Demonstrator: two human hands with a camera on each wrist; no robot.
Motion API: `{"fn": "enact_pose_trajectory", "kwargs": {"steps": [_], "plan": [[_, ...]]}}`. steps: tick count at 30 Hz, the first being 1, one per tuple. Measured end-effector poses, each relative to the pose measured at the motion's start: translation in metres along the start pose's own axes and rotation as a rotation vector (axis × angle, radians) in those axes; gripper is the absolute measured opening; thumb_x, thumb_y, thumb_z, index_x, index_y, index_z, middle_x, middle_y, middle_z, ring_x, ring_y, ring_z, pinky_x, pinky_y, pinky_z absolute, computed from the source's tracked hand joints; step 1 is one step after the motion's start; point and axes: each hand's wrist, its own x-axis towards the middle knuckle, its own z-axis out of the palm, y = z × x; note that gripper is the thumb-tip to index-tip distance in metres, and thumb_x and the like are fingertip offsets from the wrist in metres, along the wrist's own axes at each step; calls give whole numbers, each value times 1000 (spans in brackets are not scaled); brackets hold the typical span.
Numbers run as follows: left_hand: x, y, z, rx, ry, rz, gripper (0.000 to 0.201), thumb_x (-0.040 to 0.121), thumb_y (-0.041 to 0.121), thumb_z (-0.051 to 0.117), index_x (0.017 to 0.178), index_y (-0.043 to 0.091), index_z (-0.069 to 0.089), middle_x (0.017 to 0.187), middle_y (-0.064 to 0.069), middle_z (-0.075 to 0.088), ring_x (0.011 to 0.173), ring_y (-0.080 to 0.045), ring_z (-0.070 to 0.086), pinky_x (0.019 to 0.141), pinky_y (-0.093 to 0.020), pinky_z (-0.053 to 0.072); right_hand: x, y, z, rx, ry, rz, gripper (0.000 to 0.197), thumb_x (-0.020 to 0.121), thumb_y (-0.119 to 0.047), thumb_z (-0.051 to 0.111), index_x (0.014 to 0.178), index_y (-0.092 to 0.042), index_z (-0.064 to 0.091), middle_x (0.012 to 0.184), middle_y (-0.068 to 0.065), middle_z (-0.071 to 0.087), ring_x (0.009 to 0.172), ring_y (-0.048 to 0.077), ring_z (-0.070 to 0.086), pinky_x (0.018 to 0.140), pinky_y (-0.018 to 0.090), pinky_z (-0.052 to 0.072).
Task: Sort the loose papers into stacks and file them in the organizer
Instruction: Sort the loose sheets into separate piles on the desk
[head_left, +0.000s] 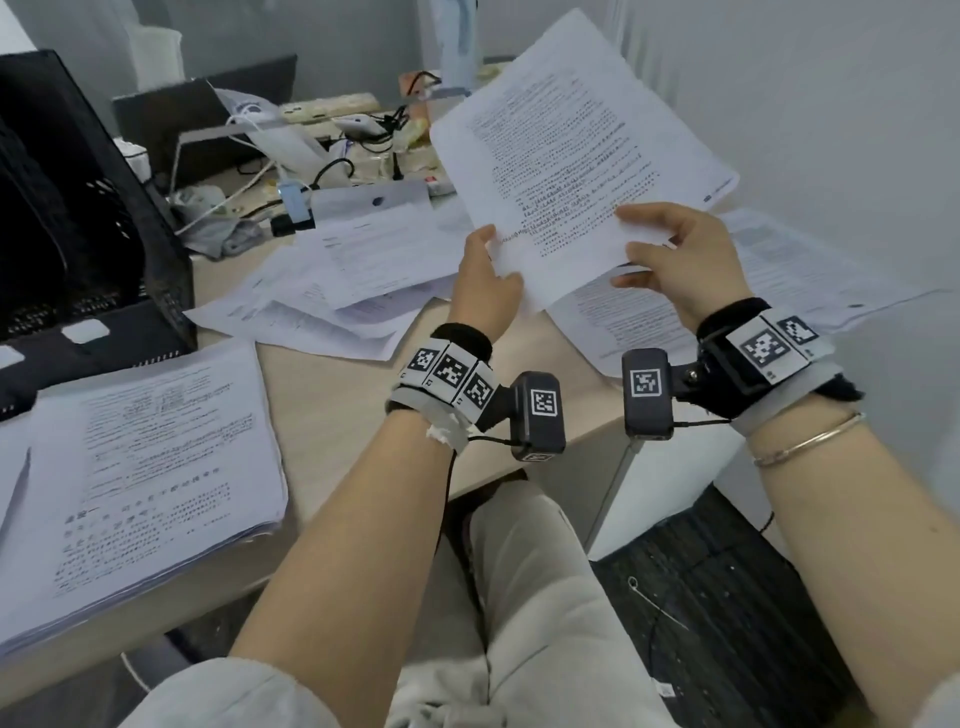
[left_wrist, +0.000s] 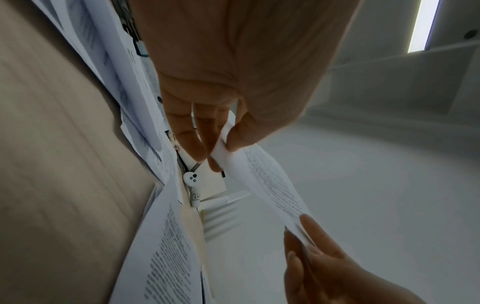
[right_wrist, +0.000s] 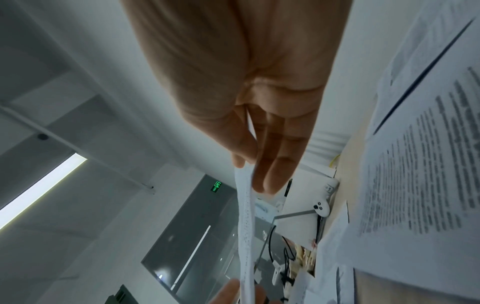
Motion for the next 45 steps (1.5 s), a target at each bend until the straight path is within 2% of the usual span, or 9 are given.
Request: {"fn": "enact_pose_trajectory", "kwargs": {"steps": [8, 11, 16, 20, 22, 27, 30, 36, 45], "plan": [[5, 10, 41, 105, 3, 94, 52, 89, 6, 56, 138, 11, 39, 139, -7, 43, 120, -29, 51, 103, -41, 42, 0, 9, -47, -5, 145, 34, 37, 84, 9, 52, 109, -15, 65, 106, 2, 57, 78, 15, 62, 66, 26, 59], [-4, 11, 59, 149, -68, 117, 57, 88, 4, 57, 141, 10, 36, 141, -7, 41, 120, -28, 51, 106, -37, 38, -1, 16, -62, -4, 258, 46, 37, 82, 6, 52, 106, -19, 67, 121, 6, 59, 90, 17, 64, 65, 24, 57], [-14, 9, 76, 179, -166, 74, 64, 87, 9, 61, 144, 8, 31, 145, -8, 38, 124, -27, 48, 108, -37, 36, -6, 22, -76, -37, 364, 65, 41, 83, 6, 50, 115, -15, 64, 127, 3, 54, 80, 2, 59, 68, 24, 57], [-18, 5, 81, 217, -220, 20, 64, 88, 12, 63, 143, 6, 32, 146, -9, 38, 130, -24, 42, 111, -36, 33, -8, 30, -79, -100, 401, 69, 42, 83, 3, 50, 118, -16, 62, 122, -3, 52, 81, 3, 56, 71, 22, 56], [-21, 1, 84, 267, -268, -2, 64, 87, 13, 63, 142, 4, 33, 144, -10, 40, 129, -25, 42, 109, -36, 35, -8, 32, -77, -159, 432, 62, 41, 82, 0, 52, 117, -18, 63, 114, -9, 56, 81, 8, 55, 81, 27, 54], [-29, -13, 85, 292, -371, -104, 66, 83, 16, 69, 140, 6, 38, 137, -12, 46, 122, -25, 48, 104, -38, 42, -10, 33, -70, -246, 484, 48, 38, 73, -11, 57, 106, -28, 65, 126, -5, 58, 124, 13, 47, 111, 41, 33], [-31, -22, 78, 359, -388, -103, 54, 84, 25, 69, 131, 12, 48, 134, -7, 50, 124, -21, 46, 100, -25, 36, -14, 31, -63, -299, 466, 37, 39, 73, -13, 57, 108, -28, 64, 130, -2, 54, 128, 14, 43, 113, 40, 28], [-30, -26, 43, 357, -332, -82, 42, 83, 28, 69, 121, 17, 56, 132, -3, 52, 124, -20, 46, 105, -33, 38, -17, 20, -28, -299, 327, 10, 36, 79, -8, 56, 110, -24, 64, 131, -1, 52, 126, 13, 43, 110, 31, 31], [-18, -31, -50, 288, -38, -77, 37, 88, 20, 62, 124, 15, 55, 131, -1, 53, 120, -17, 49, 96, -25, 36, -16, 15, 70, -315, -17, -9, 31, 83, -7, 58, 110, -20, 65, 127, -3, 55, 124, 9, 43, 101, 20, 29]]}}
